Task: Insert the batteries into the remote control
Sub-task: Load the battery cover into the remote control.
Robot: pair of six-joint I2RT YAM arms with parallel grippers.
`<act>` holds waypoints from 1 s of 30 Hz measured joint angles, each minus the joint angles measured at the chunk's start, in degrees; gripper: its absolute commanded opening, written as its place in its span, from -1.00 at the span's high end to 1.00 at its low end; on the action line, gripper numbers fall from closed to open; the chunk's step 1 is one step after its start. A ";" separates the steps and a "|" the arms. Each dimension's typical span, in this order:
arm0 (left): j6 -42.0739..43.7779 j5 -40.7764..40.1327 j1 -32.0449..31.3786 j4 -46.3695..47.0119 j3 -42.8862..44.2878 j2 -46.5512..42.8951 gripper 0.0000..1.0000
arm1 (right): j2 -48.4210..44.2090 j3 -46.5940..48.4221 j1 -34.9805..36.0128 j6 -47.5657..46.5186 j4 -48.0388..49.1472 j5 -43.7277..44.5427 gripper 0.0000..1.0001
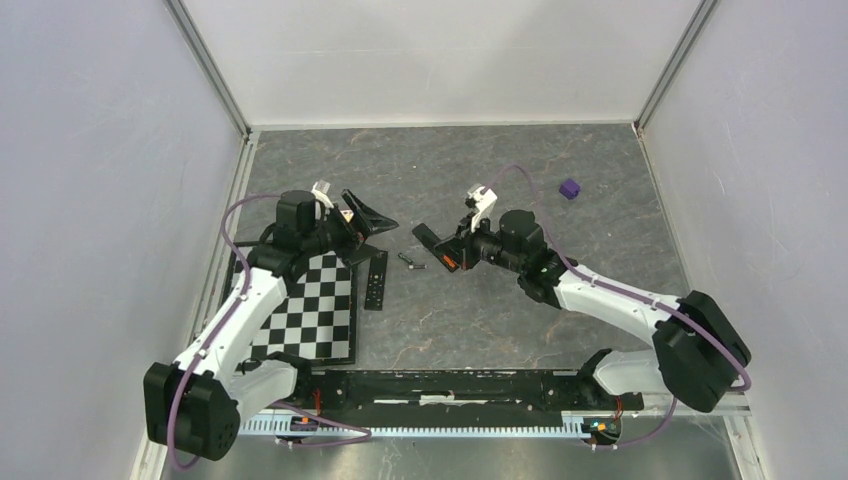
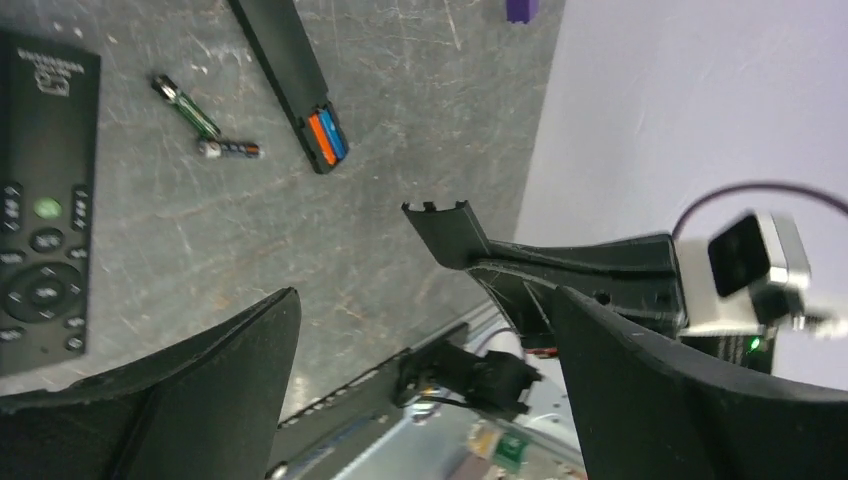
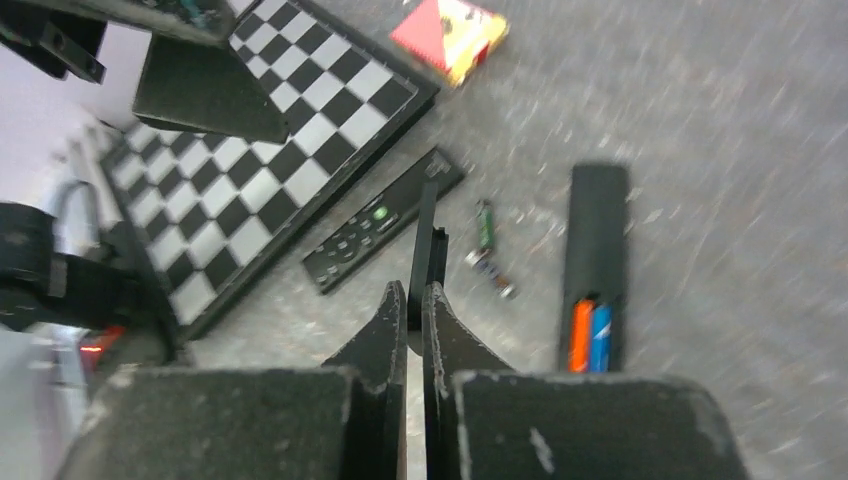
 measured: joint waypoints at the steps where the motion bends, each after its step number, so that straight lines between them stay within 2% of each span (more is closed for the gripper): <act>1: 2.38 0.00 0.00 0.33 0.09 0.55 -0.99 | 0.35 -0.42 -1.09 3.50 -0.04 -1.05 1.00; 7: 14.19 0.79 -0.13 0.96 3.48 10.49 -0.96 | 4.11 -10.36 -8.37 30.84 6.38 -11.45 1.00; 11: 17.38 2.21 -0.39 3.76 4.09 17.66 -0.83 | 7.04 -14.53 -11.41 42.93 9.07 -14.91 1.00; 13: 18.03 2.91 -0.48 5.09 4.37 20.65 -0.77 | 8.63 -15.45 -12.04 47.91 13.35 -16.20 1.00; 20: 19.17 3.34 -0.70 8.87 7.67 28.98 -0.70 | 18.64 -24.22 -13.40 68.35 42.38 -15.41 1.00; 25: 19.30 3.28 -0.70 10.93 9.22 31.47 -0.69 | 21.62 -24.90 -13.92 74.12 51.30 -12.76 1.00; 30: 19.32 3.21 -0.70 12.09 12.55 35.74 -0.63 | 22.80 -22.25 -15.45 74.47 52.41 -11.58 1.00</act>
